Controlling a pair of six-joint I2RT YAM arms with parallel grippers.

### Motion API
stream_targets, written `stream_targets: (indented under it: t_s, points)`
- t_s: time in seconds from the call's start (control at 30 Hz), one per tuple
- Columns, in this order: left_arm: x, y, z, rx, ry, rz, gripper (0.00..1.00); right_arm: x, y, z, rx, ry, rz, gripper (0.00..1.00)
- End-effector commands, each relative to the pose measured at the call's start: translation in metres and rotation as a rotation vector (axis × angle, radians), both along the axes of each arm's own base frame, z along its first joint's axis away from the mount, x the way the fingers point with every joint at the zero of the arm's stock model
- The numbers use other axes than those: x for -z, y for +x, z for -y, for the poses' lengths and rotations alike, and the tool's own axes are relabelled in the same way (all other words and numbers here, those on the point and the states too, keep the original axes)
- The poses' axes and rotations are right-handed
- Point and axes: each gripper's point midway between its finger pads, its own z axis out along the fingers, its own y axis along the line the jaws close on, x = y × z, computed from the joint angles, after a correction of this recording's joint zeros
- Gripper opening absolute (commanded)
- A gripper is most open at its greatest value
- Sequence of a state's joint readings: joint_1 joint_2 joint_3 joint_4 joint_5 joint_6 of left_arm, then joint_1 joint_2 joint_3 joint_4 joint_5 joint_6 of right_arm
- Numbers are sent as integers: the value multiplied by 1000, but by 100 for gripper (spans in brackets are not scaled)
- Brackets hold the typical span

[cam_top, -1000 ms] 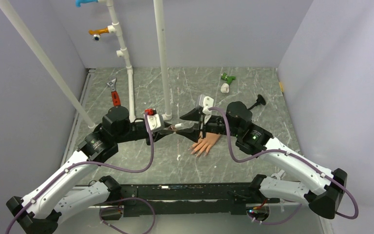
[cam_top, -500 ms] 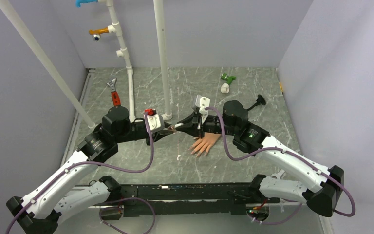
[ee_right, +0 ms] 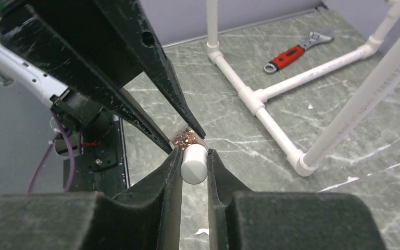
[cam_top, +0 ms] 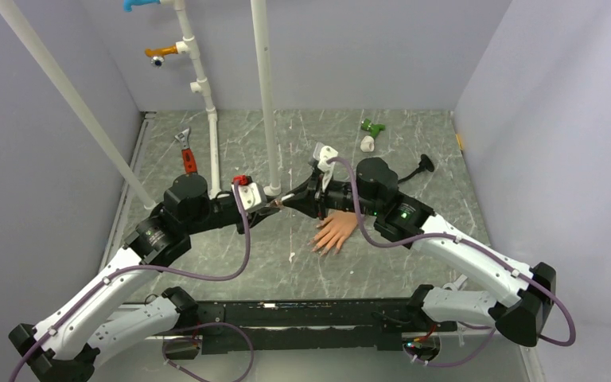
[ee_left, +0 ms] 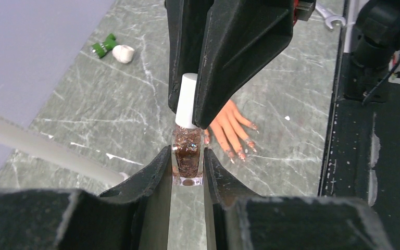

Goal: Paint the nails
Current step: Screw the nail polish bottle.

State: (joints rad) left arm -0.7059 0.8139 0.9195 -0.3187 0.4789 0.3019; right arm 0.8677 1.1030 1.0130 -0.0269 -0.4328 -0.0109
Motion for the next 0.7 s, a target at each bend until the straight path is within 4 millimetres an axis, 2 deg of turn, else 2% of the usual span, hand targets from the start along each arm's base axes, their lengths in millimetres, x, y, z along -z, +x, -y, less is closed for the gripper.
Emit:
stream_targets:
  t_s: [0.0,0.13,0.27,0.67]
  points:
    - [-30,6,-6,-50,-70,99,0,6,20,-2,120,-26,-135,0]
    - [-33,11,-13,-96,-78,126,0,16,28,-5,173,-37,-222,0]
    - [-31,14,-14,-114,-71,123,0,14,31,-9,199,-21,-289,0]
    - [-33,21,-19,-169,-76,135,0,-7,31,-9,255,55,-417,0]
